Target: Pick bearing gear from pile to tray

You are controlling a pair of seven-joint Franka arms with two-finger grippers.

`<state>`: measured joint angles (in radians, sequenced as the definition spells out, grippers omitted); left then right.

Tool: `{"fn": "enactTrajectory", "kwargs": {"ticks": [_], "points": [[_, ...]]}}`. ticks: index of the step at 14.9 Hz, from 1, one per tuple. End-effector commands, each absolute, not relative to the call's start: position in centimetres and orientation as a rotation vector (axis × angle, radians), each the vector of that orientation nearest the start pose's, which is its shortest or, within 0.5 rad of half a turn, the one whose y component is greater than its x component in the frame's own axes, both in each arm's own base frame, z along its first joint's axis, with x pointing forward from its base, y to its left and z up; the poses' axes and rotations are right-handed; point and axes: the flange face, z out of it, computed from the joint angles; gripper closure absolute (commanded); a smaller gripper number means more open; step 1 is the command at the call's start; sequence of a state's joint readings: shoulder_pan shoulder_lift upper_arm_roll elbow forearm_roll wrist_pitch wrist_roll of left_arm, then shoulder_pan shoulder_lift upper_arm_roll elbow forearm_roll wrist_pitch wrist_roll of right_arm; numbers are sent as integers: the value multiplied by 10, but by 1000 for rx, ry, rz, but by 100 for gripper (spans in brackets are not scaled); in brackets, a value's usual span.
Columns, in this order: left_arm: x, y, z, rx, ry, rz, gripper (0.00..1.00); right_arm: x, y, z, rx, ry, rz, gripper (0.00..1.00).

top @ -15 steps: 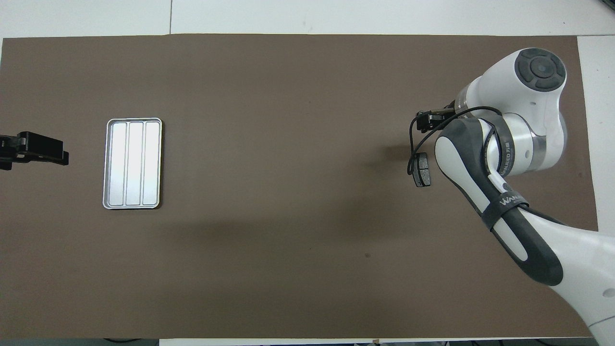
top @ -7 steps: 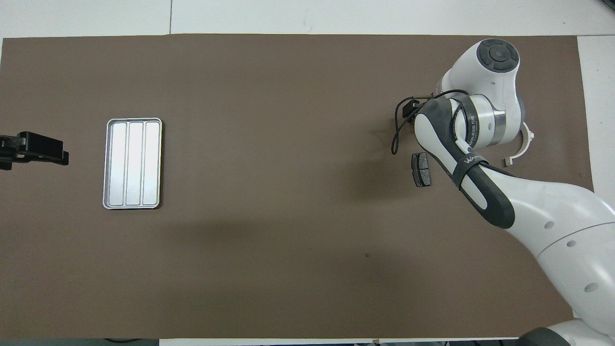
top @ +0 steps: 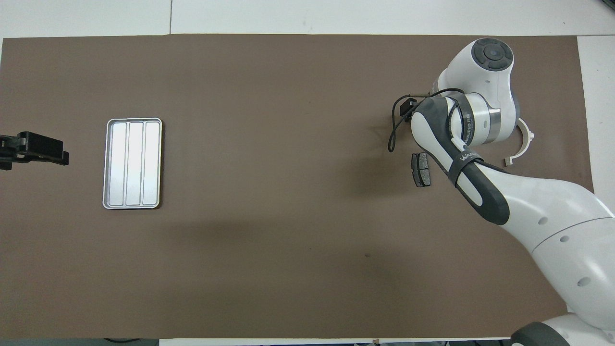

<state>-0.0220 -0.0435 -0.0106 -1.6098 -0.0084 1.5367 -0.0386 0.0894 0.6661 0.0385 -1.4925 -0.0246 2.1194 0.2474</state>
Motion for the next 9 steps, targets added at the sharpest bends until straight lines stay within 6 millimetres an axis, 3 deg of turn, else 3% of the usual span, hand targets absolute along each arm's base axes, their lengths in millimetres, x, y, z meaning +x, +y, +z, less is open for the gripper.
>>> {"fn": "enactTrajectory", "kwargs": {"ticks": [1, 9], "points": [[530, -19, 626, -3159, -7, 42, 0, 707, 88, 275, -3142, 221, 60, 33], [530, -19, 626, -3159, -7, 45, 0, 713, 90, 280, -3128, 239, -19, 83]]}}
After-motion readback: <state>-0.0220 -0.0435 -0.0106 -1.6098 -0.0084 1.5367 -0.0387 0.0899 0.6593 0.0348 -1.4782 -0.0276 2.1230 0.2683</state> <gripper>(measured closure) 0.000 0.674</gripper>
